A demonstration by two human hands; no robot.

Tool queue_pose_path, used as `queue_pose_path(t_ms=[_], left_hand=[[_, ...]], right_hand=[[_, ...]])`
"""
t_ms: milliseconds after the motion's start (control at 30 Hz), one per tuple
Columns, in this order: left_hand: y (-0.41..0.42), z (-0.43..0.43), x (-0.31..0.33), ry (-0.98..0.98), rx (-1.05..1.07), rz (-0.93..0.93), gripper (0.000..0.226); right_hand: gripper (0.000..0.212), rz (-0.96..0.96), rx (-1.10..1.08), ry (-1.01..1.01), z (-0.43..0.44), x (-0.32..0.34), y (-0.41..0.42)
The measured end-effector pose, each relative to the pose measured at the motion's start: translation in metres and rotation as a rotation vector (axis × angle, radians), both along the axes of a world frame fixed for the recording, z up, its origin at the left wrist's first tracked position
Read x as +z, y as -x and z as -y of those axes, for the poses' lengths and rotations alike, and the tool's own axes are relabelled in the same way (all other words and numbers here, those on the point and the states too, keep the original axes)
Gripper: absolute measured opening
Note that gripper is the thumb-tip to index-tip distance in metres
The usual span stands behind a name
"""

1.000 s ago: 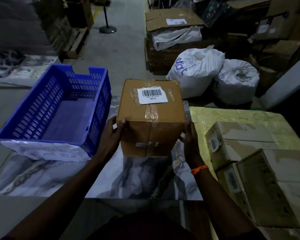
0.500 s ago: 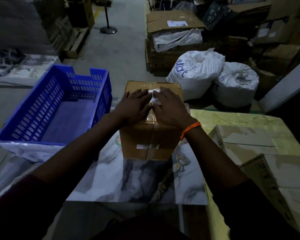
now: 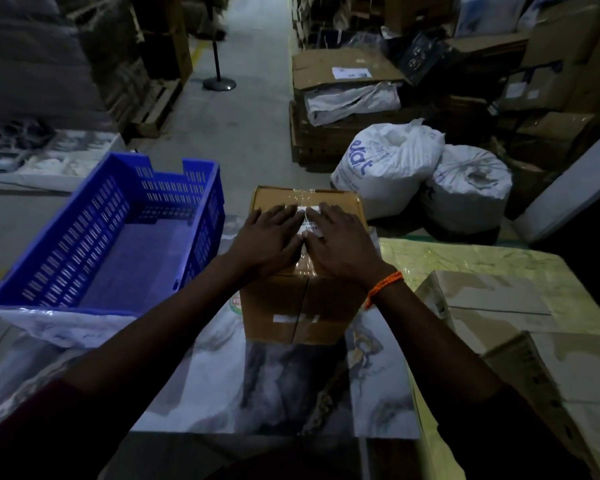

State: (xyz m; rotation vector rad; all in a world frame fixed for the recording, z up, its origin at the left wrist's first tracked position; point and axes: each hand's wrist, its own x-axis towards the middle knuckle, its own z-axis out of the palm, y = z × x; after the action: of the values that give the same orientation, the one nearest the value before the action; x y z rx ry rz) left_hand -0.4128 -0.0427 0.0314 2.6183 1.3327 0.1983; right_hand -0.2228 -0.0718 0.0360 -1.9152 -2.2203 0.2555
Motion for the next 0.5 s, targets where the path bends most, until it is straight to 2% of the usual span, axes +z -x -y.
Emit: queue_pose_path(t_ms=[67, 167, 267, 500], left_hand=[[0.006, 0.007, -0.001, 0.001, 0.012, -0.001, 0.077], [0.019, 0.019, -0.008, -0.011, 0.038, -0.004, 0.086], [0.026, 0.03, -0.019, -0.027, 0.051, 0.026, 0.083], [0.023, 0.034, -0.032, -0.074, 0.086, 0.055, 0.078]], right_hand=[[0.071, 0.008, -0.001, -0.014, 0.008, -0.001, -0.004], [0.081, 0.048, -0.108, -0.004, 0.022, -0.007, -0.011], [0.081, 0.094, -0.219, 0.006, 0.035, -0.018, -0.011], [0.084, 0.081, -0.225, -0.055, 0.044, -0.023, -0.009]])
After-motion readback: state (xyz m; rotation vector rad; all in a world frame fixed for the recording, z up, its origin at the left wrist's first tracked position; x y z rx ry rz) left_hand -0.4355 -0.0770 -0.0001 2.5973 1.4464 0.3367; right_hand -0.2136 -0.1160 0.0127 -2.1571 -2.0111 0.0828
